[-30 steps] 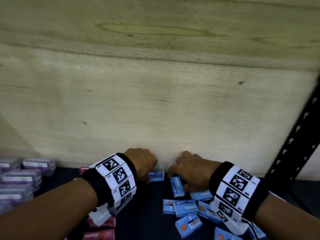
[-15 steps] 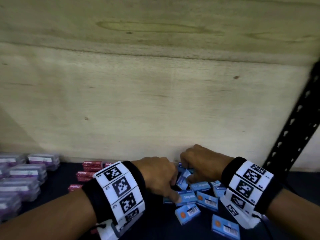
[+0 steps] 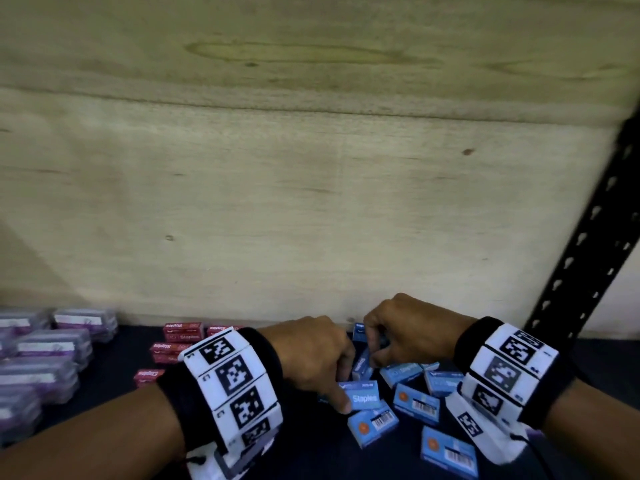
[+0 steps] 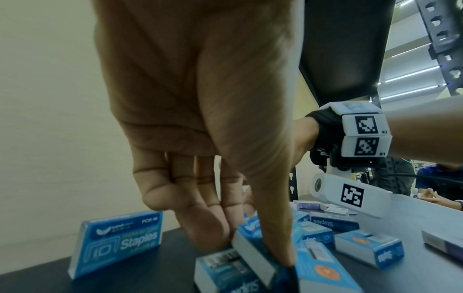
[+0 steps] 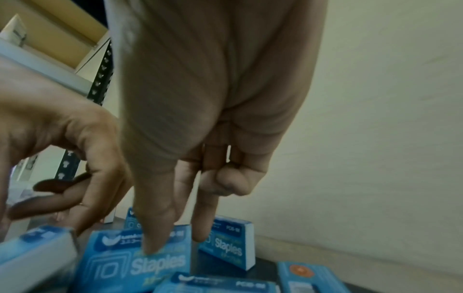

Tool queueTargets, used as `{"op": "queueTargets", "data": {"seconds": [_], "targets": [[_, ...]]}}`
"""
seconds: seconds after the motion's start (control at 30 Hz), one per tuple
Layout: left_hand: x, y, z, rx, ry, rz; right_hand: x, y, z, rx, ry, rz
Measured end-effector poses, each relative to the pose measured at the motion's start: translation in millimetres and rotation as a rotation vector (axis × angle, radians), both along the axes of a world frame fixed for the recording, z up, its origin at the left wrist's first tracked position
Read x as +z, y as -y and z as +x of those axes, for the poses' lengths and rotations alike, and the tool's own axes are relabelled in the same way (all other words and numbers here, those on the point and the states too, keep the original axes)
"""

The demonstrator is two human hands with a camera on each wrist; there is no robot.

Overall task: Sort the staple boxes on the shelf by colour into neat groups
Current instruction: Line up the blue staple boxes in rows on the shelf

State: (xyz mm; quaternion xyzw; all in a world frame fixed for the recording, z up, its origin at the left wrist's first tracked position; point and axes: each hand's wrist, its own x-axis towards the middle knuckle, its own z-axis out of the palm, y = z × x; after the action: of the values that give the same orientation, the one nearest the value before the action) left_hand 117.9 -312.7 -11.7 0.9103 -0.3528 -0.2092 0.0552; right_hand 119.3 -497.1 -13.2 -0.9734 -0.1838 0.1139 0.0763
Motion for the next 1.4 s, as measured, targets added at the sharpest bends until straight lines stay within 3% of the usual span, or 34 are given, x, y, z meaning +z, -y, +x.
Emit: {"op": "queueTargets", "data": {"seconds": [0.33,0.6,1.03,1.2,1.3,1.4], "targets": [[7.9,-12.0,4.8,0.048,-0.065,-0.040,-1.8,1.5,-2.0,0.063,-0.057,-0.011],[12.3,-28.8,25.9,0.147,0.096,0.068,2.8,9.3,-1.8,-0.074,0.079,-0.091],[5.5,-15.8,27.7,0.150,0.189,0.212,-2.0,16.6,-3.7,-0.118,0.079,-0.158],[20.8,-19.4,16.9,0.082,0.326,0.258,10.7,28.2,-10.2,-0.095,-0.002,-0.076],[22.0,-12.5,6.0,0.007,0.236,0.181,14.0,32.0,-14.6,-0.042,-0.093,-0.048],[12.4,-2.8,-3.9,-0.082,0.150,0.218,8.6,27.9,-17.9,0.010,-0.114,-0.112]]}}
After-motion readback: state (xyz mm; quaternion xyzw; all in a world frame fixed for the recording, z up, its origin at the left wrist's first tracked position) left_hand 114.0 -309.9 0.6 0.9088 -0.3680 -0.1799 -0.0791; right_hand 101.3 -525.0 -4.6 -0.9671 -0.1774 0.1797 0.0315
